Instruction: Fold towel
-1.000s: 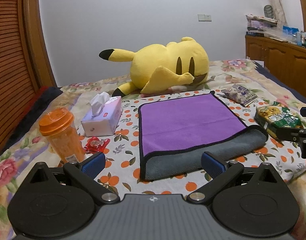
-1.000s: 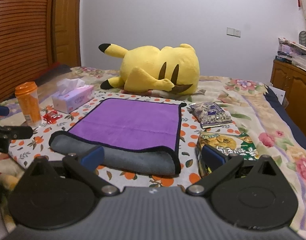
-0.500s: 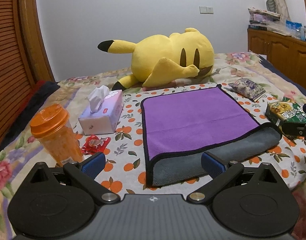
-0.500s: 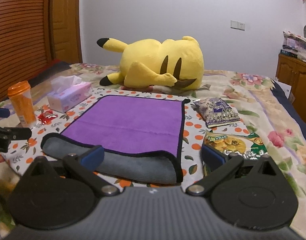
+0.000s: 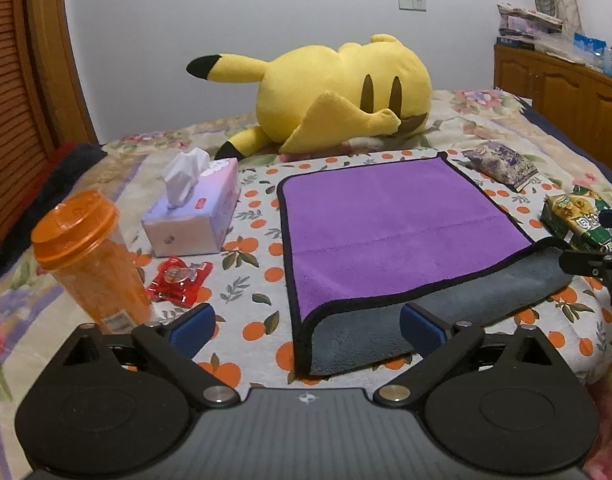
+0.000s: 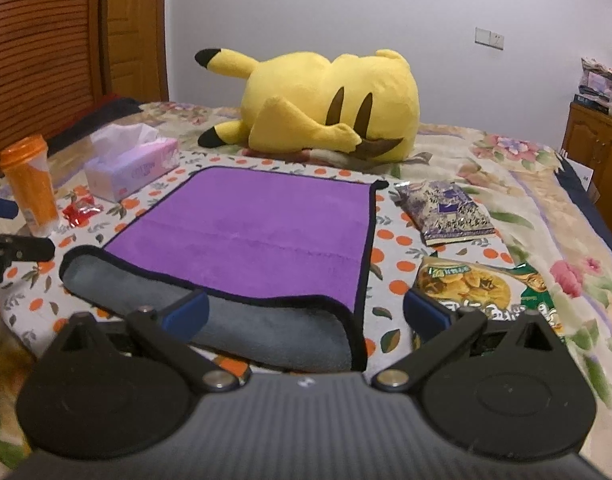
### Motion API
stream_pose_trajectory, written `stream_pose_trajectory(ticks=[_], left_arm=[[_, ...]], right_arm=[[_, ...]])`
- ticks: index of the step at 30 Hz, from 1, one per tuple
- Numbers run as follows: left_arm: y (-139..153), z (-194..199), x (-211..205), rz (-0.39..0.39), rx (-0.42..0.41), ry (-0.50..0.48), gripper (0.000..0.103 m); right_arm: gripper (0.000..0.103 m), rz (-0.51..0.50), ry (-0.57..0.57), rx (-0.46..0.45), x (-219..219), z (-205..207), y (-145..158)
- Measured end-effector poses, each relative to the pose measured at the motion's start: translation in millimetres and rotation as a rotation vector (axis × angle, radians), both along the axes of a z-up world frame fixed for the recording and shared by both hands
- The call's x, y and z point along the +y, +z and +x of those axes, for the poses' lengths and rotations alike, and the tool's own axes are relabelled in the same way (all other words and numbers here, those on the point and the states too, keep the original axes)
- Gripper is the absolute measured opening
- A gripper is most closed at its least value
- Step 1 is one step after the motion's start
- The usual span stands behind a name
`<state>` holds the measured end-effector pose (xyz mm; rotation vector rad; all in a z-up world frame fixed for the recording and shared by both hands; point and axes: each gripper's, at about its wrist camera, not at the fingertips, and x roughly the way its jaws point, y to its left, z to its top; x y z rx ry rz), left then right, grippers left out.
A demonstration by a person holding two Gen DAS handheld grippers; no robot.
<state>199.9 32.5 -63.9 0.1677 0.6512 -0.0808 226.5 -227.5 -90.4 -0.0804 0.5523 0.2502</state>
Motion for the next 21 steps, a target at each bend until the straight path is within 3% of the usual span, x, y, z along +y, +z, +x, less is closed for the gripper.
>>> stream_pose_trajectory(ticks=[10,11,13,21], left_arm=[[-9.0,14.1,1.5,-0.009,0.031,-0.042,0.086],[-10.0,15.8,1.7,-0.01,0.036,-0.043,0.083],[-12.6,18.9,2.7,-0.017,0.049,-0.05,0.077],[-23.0,31.1,7.2,-0.032,0.089,-0.052,0.055]], right_arm=[[0.099,-0.012,0.012,0.056,0.6,14.5,-15.0],[0.093,-0.012,0.012,0.062,0.4,15.6,-16.6],[0.09,-0.011,0.015,0.083,0.6,18.5,-20.3],[0.086,-0.003,0.021,0.115,-1.5,26.5,-27.5]])
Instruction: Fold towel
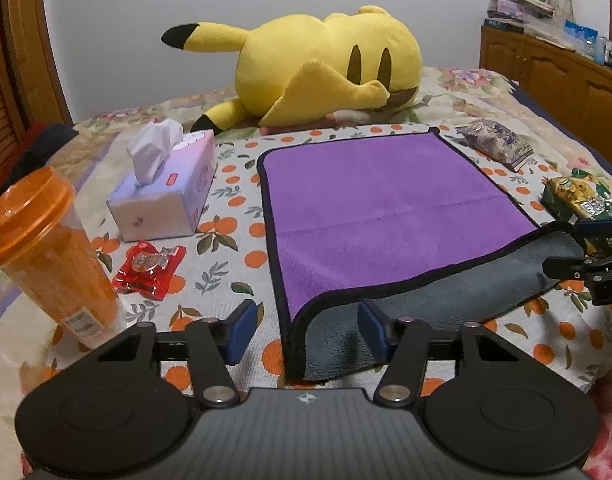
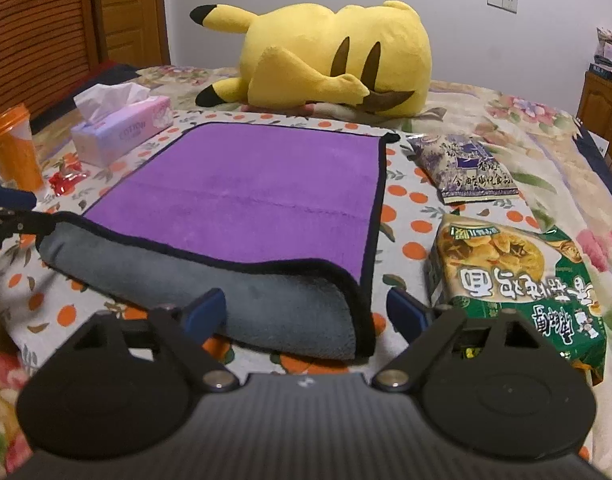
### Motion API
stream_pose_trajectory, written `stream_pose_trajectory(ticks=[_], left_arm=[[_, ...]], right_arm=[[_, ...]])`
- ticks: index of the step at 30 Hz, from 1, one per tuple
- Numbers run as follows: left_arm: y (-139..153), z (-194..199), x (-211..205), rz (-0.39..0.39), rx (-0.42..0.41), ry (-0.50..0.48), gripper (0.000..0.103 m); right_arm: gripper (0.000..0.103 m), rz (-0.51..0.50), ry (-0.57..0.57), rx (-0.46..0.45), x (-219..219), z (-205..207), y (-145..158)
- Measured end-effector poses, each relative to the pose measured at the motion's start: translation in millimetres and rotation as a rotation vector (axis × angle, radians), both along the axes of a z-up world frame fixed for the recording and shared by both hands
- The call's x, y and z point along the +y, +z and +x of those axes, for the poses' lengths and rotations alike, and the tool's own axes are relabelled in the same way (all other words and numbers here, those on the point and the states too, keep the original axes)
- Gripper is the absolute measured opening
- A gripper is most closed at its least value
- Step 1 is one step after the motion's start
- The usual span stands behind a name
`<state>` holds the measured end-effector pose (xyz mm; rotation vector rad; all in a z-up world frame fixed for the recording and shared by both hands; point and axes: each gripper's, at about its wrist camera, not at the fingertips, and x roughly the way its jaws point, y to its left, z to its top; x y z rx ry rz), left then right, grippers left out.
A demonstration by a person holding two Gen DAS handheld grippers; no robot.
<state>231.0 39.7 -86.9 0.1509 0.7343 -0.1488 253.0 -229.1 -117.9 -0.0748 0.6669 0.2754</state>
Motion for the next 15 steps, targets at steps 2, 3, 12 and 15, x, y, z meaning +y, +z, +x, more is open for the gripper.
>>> stream_pose_trajectory(ticks=[2,3,12,15], left_arm=[[-2.7,2.9,1.2,-0.006,0.015,-0.001,0.052],[-4.0,4.5,1.8,-0.009,0.023,-0.002,0.05],[-15.3,11.7,1.6,-0.015,0.088,-0.02,0.028],[-16.1,11.3,1.4,-0.014,0.094,-0.025,0.026]], right_arm=[[0.083,0.004,-0.001,0.009,-1.4,2.4,-1.4],[0.082,0.007,-0.001,0.013,-1.9,3.3,-2.3],[0.072,0.037,0.009,0.052,-6.4,9.8,-6.7],[0.065,0.04,0.018,0.064,-6.0,10.2,-7.3]])
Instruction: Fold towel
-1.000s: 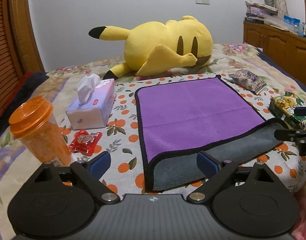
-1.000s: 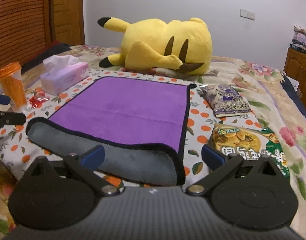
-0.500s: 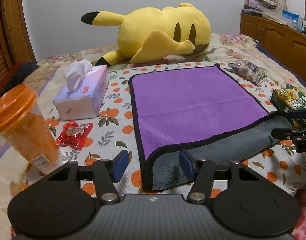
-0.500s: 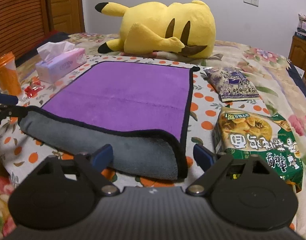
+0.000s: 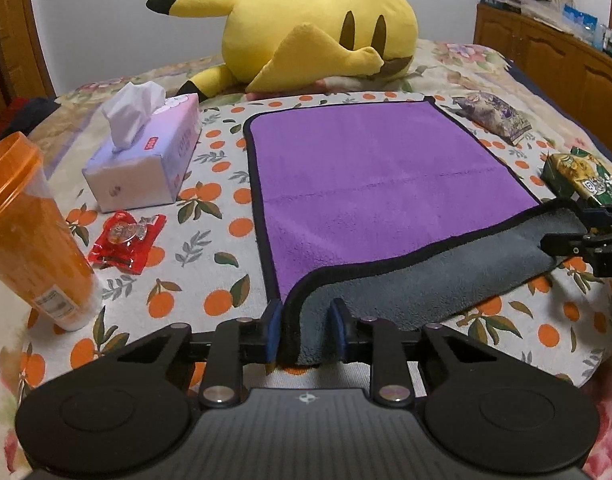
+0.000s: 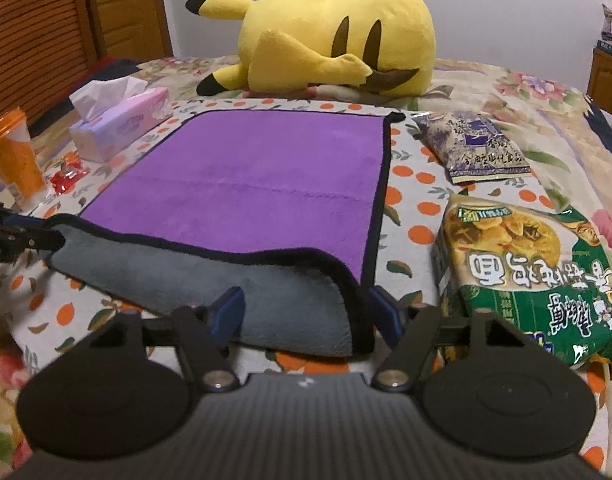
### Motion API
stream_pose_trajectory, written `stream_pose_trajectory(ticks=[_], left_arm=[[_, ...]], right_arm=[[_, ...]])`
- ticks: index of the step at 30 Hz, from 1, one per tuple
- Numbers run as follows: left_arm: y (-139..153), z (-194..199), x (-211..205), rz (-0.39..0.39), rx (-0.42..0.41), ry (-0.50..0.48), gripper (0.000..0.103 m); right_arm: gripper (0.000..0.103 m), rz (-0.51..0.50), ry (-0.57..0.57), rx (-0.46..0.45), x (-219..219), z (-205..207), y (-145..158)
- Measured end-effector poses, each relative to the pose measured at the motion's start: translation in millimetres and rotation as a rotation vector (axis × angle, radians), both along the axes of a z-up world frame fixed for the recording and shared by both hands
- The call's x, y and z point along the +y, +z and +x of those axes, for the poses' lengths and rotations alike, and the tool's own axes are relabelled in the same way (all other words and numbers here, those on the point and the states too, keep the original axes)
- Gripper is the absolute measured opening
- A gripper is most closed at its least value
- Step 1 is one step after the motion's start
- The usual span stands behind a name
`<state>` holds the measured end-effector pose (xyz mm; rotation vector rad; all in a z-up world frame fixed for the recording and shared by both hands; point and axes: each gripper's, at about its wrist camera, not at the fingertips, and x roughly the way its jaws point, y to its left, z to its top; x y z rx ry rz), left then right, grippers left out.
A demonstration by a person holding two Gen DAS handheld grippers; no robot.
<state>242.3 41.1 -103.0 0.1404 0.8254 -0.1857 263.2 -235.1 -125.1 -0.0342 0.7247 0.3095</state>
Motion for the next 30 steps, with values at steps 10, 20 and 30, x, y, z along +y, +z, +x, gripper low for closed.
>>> stream_pose_trajectory(ticks=[10,20,30], left_arm=[[1.1,-2.2,-2.3,-0.013,0.002,-0.014,0.012],[12.0,-7.0,-5.9,-0.015,-0.05,-0.048,0.007],[28.5,-11.7,-5.5,-0.031,-0.115,-0.052,0.006]], right_arm=[[0.039,-0.003,0.021,0.016,-0.8,1.1,1.5],[0.007,-0.021,0.036,0.004,-1.9,0.2,3.1],[0.004,-0.001,0.033,-0.036,-7.5,-0.4,9.2]])
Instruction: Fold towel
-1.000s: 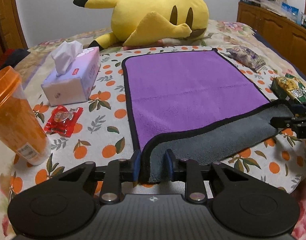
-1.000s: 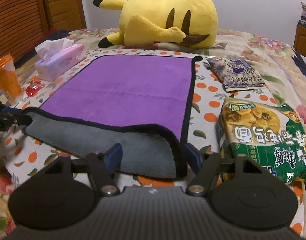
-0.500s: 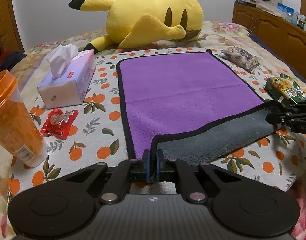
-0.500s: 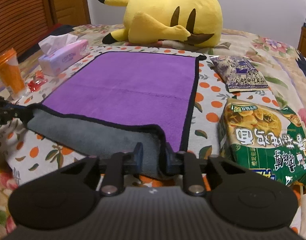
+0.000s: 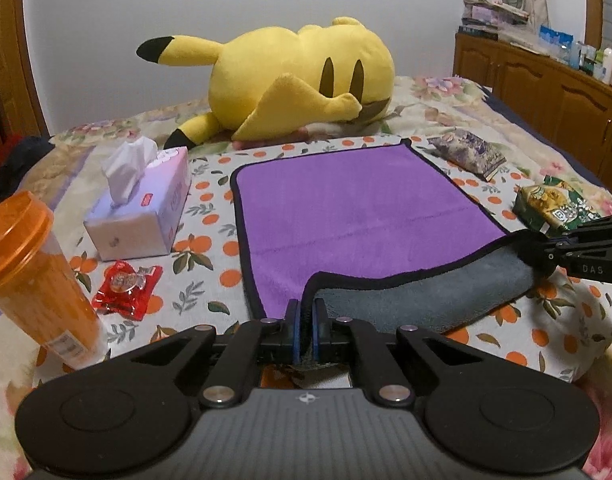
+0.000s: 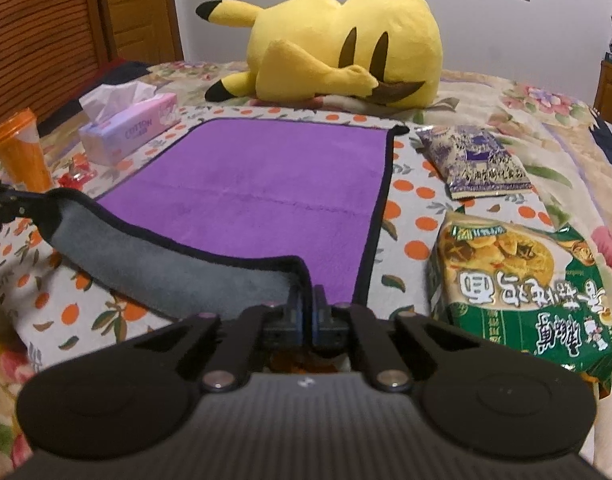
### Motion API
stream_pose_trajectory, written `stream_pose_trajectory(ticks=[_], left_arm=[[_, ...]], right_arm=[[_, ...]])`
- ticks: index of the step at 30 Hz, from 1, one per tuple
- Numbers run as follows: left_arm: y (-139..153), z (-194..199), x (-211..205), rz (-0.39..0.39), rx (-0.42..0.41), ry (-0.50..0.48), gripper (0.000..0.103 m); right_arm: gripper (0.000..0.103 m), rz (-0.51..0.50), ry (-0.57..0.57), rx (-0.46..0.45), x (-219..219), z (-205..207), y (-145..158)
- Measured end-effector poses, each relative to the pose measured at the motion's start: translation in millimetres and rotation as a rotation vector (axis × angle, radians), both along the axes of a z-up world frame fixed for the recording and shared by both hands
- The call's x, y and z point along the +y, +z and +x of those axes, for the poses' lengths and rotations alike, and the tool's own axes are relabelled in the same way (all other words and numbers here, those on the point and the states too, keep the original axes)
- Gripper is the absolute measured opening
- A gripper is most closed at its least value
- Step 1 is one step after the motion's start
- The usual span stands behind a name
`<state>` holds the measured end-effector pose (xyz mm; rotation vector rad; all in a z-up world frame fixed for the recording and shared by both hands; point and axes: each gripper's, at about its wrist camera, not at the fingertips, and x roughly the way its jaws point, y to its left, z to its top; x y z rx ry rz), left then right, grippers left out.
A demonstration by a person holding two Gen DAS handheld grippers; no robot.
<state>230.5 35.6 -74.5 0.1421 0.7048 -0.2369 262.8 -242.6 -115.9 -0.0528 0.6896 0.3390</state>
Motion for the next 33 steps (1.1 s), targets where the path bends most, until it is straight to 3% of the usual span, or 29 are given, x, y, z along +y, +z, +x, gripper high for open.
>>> stream_pose_trajectory(ticks=[10,22,33], left_arm=[[16.2,1.5,-5.4,-0.011,-0.091,-0.015,0.006],[17.3,18.5,-1.1,-0.027,-0.099,0.022,0.006],[10.4,32.3,-4.7,0.004,-0.104,0.01,0.006]], right_arm=[[0.004,0.013,-0.015,-0.077,-6.0,1.9,11.4],[0.004,-0.001,-0.013,-0.106,-6.1,13.2,11.7],[0.004,-0.03,0.007,-0.12,-2.0,27.3,8.2]])
